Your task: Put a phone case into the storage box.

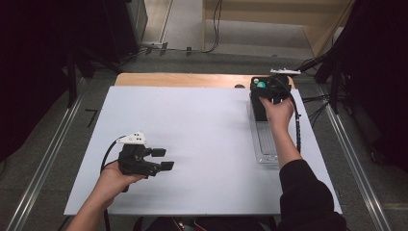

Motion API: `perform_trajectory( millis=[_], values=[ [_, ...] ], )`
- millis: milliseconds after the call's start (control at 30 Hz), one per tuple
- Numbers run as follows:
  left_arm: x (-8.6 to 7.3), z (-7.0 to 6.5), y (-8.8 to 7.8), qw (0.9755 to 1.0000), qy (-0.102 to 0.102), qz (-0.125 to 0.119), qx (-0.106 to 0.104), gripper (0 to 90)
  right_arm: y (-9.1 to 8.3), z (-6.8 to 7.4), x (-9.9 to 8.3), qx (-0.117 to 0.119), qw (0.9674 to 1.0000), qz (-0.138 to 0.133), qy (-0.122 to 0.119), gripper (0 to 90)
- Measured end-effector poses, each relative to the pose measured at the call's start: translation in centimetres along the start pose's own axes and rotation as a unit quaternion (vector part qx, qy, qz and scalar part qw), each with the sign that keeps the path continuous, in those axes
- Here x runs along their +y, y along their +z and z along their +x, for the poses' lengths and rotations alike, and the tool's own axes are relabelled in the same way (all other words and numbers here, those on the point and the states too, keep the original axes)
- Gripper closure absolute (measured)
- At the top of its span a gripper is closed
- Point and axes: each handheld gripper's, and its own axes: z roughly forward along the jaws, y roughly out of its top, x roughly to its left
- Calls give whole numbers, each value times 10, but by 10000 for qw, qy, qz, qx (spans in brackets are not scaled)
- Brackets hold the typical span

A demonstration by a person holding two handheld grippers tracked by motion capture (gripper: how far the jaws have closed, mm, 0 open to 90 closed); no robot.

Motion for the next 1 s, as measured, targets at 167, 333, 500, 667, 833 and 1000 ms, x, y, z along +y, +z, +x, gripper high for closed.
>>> perform_trajectory(
  millis=[167,333,500,667,833,1000],
  values=[
    [0,-1,-1,10000,-15,-28,-6,328,-13,6,0,183,9996,183,-126,24],
    [1,0,-2,10000,-32,-33,-2,328,-28,11,-1,538,9979,317,-195,27],
    [1,1,-1,10000,-59,-14,8,328,-41,16,-6,950,9946,381,-182,37],
    [1,1,-1,10000,-70,-9,12,328,-54,25,-9,1236,9906,499,-312,138],
    [1,1,-2,10000,-83,-2,23,328,-66,36,-17,1595,9842,573,-508,146],
    [0,2,-3,10000,-79,2,25,328,-77,46,-27,1965,9760,702,-621,146]
  ],
)
